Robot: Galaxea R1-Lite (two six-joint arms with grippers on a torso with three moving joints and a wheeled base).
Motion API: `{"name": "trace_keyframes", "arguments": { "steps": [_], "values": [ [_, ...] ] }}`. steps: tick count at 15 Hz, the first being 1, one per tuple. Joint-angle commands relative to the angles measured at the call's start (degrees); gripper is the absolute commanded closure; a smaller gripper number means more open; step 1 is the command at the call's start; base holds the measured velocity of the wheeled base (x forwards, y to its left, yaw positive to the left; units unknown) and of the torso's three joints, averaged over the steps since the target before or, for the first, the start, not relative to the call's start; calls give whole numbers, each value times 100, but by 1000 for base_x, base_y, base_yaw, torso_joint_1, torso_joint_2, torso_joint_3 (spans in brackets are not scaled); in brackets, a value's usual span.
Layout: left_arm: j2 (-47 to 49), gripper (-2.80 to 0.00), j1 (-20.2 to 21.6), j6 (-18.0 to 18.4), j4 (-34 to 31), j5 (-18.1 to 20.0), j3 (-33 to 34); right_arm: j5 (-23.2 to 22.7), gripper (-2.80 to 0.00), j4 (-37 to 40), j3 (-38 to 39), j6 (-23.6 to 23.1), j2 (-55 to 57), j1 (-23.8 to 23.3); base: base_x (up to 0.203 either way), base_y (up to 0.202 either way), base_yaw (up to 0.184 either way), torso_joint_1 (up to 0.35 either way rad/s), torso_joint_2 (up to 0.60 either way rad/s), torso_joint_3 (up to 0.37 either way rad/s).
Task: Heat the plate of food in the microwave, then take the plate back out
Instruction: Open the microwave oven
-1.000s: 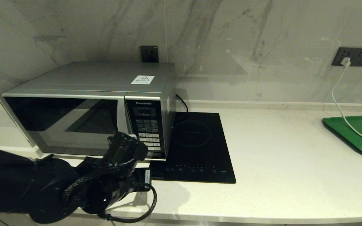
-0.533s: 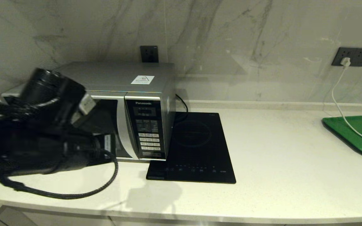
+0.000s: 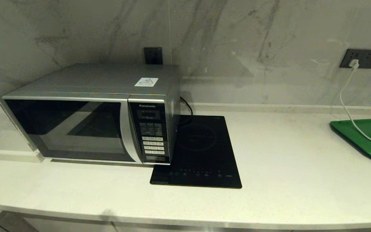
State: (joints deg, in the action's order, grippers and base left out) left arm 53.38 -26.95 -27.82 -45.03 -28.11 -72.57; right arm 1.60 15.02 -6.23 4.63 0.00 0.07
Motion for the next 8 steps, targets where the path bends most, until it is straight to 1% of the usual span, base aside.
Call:
{"name": "trace_keyframes", "arguments": {
  "steps": [1,2,3,4,5,6,7,8],
  "values": [
    [-1384,0,549,-39,-832,51,8,7,0,10,-1,3,0,1,0,0,0,0,0,0],
    [-1732,0,896,-8,-1185,161,42,-1,0,10,-1,3,0,1,0,0,0,0,0,0],
    [-2086,0,1434,166,-1432,383,94,3,0,10,-1,3,0,1,0,0,0,0,0,0],
    [-2435,0,1998,505,-1559,780,173,-1,0,10,-1,3,0,1,0,0,0,0,0,0],
    [-2807,0,2576,909,-1635,1318,292,1,0,10,-1,3,0,1,0,0,0,0,0,0],
    [-3188,0,3003,1247,-1690,1893,483,-1,0,10,-1,3,0,1,0,0,0,0,0,0],
    [-3464,0,3208,1492,-1717,2299,684,-1,0,10,-1,3,0,1,0,0,0,0,0,0],
    [-3595,0,3192,1651,-1719,2516,822,-1,0,10,-1,3,1,1,0,0,0,0,0,0]
  ]
}}
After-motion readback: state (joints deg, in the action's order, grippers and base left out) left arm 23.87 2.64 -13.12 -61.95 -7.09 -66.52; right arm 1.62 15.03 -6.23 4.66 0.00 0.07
